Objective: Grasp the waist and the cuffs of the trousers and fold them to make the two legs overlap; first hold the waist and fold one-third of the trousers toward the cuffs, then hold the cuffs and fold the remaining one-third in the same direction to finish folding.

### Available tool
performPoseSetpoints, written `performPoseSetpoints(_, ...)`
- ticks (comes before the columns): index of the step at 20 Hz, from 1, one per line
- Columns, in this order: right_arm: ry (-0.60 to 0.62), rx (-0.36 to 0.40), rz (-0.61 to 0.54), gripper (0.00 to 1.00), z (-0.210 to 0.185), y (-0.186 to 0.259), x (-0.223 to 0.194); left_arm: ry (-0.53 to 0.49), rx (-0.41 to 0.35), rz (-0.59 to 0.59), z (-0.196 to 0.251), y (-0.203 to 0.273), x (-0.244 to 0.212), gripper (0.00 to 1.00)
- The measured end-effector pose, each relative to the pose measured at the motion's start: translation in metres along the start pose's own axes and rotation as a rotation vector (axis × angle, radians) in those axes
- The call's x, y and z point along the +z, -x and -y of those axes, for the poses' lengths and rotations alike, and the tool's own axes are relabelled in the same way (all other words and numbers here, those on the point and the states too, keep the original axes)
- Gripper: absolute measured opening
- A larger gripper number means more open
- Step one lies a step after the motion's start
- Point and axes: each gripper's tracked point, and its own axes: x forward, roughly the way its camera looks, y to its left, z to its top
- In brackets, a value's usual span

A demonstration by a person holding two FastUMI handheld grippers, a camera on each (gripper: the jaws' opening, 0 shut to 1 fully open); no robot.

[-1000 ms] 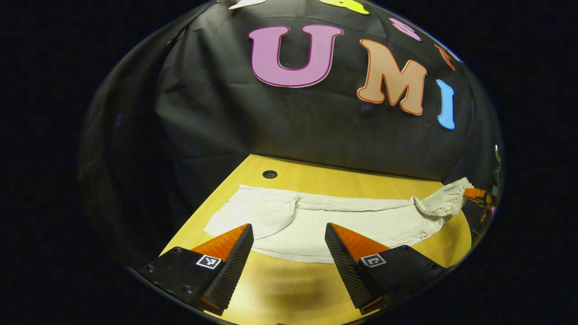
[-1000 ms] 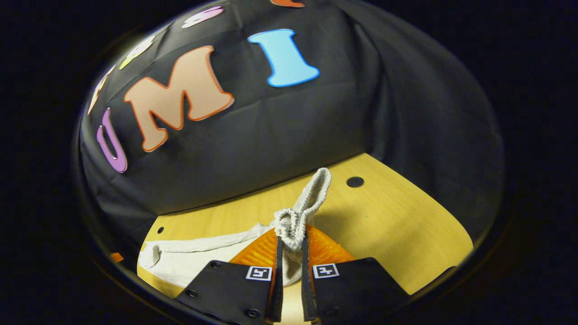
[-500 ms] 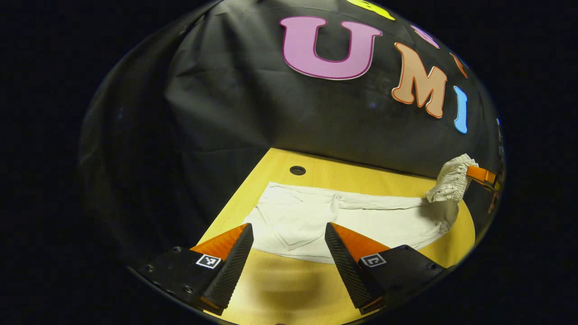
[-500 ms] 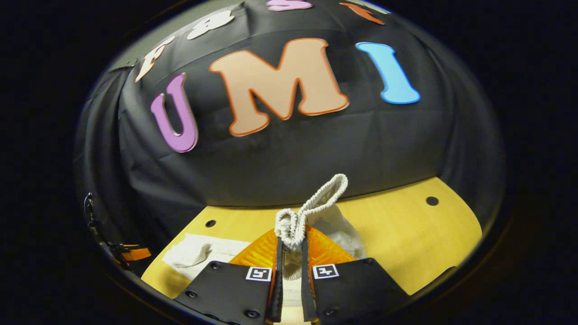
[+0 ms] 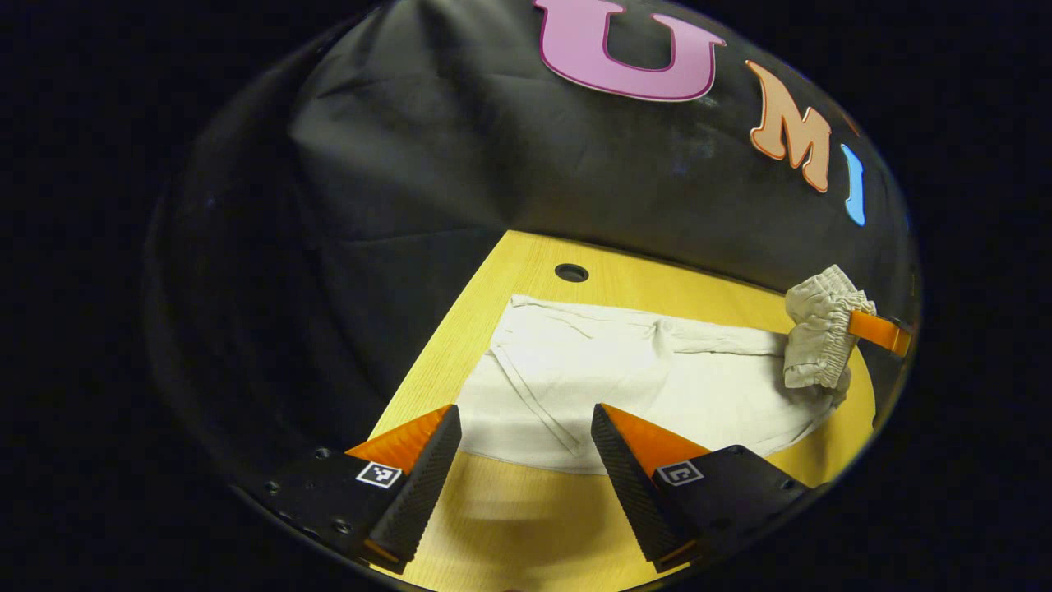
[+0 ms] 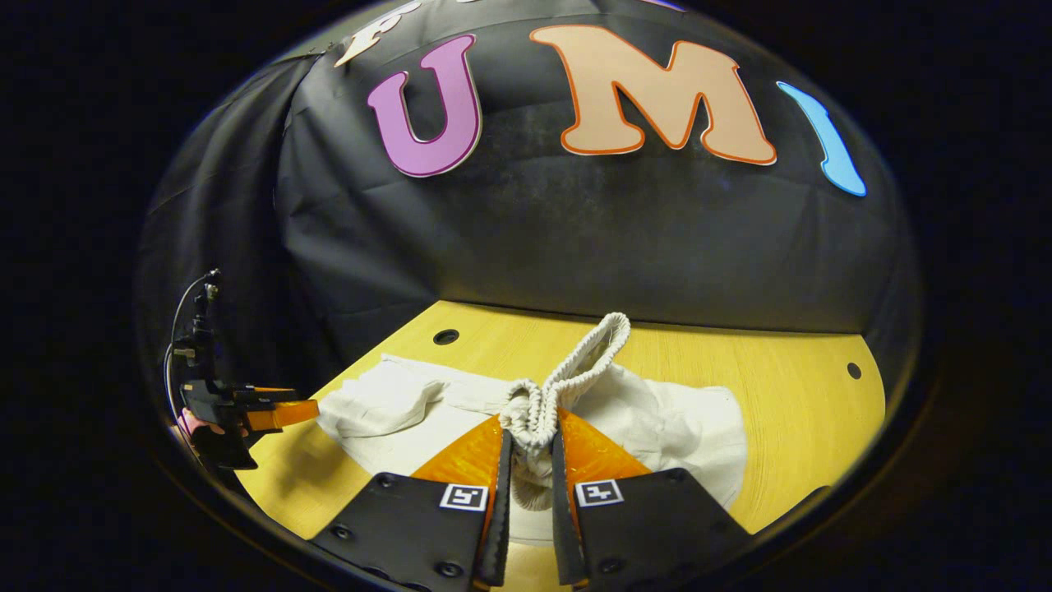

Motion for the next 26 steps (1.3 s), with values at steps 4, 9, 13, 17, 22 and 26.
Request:
performPoseSetpoints(4, 0.027, 0.011, 0.002, 0.6, 0.003, 0.006, 0.004, -0.013, 0.014, -0.035, 0.002, 0.003, 0.001, 0.96)
performPoseSetpoints(9, 0.016, -0.068, 0.019, 0.96, 0.023, 0.016, 0.006, 0.01, 0.01, -0.069, 0.009, 0.011, 0.016, 0.96)
performPoseSetpoints(13, -0.024, -0.162, 0.042, 0.97, 0.055, 0.033, 0.011, -0.011, 0.013, -0.098, 0.007, 0.001, 0.005, 0.96)
performPoseSetpoints(17, -0.09, -0.224, 0.05, 0.97, 0.08, 0.057, 0.009, -0.033, 0.019, -0.115, 0.012, 0.002, 0.0, 0.98)
performPoseSetpoints(22, -0.108, -0.271, 0.062, 0.97, 0.098, 0.089, 0.007, -0.082, 0.028, -0.131, 0.019, -0.003, -0.006, 0.77)
performPoseSetpoints(26, -0.116, -0.287, 0.053, 0.97, 0.105, 0.109, 0.001, -0.048, -0.017, -0.094, 0.04, -0.008, 0.0, 0.21)
